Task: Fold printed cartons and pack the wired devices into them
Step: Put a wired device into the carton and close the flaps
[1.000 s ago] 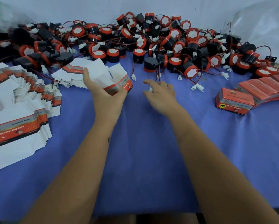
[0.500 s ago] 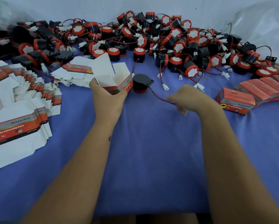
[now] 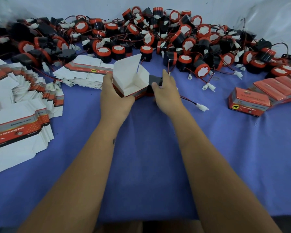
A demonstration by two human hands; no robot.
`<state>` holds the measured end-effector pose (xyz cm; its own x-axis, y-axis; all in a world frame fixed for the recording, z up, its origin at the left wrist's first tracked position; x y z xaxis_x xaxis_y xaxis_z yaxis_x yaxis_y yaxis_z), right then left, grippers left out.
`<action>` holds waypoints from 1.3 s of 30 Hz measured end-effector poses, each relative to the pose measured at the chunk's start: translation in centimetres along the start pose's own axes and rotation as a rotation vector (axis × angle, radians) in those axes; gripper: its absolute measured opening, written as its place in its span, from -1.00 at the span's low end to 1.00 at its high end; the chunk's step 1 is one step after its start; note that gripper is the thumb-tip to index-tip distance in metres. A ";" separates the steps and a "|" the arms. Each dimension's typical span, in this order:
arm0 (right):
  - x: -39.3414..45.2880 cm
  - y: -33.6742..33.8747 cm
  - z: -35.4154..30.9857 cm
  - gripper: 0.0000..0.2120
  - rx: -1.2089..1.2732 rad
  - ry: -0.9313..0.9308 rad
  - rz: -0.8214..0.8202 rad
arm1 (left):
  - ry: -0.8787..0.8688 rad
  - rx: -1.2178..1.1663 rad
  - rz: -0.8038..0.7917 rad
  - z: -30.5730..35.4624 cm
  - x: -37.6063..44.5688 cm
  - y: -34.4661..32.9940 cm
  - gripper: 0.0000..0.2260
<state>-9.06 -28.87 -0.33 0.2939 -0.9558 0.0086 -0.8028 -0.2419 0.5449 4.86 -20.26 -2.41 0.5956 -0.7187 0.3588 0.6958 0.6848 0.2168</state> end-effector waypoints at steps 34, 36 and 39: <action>0.4 1.3 2.0 -0.74 -0.018 0.013 0.279 | 0.047 -0.007 -0.002 0.4 -0.2 -0.1 -0.36; -0.6 1.7 1.6 -0.65 0.059 0.088 0.376 | 0.047 0.008 0.006 0.2 0.0 0.0 -0.34; -3.0 2.8 -0.4 -0.57 0.155 0.347 0.603 | 0.049 -0.013 -0.016 0.5 -0.1 -0.1 -0.40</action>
<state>-11.96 -26.57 1.52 -0.0971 -0.8286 0.5514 -0.9347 0.2663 0.2356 4.56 -20.25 -2.03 0.6033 -0.7346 0.3106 0.7101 0.6720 0.2102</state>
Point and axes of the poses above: each hand's wrist, its own x-axis towards the middle knuckle, its own y-axis out of the back of the hand, z = x × y, the point moved 4 cm from there along x, towards the middle knuckle, and after that the axes turned 7 degrees about -y, right-handed, at the moved point
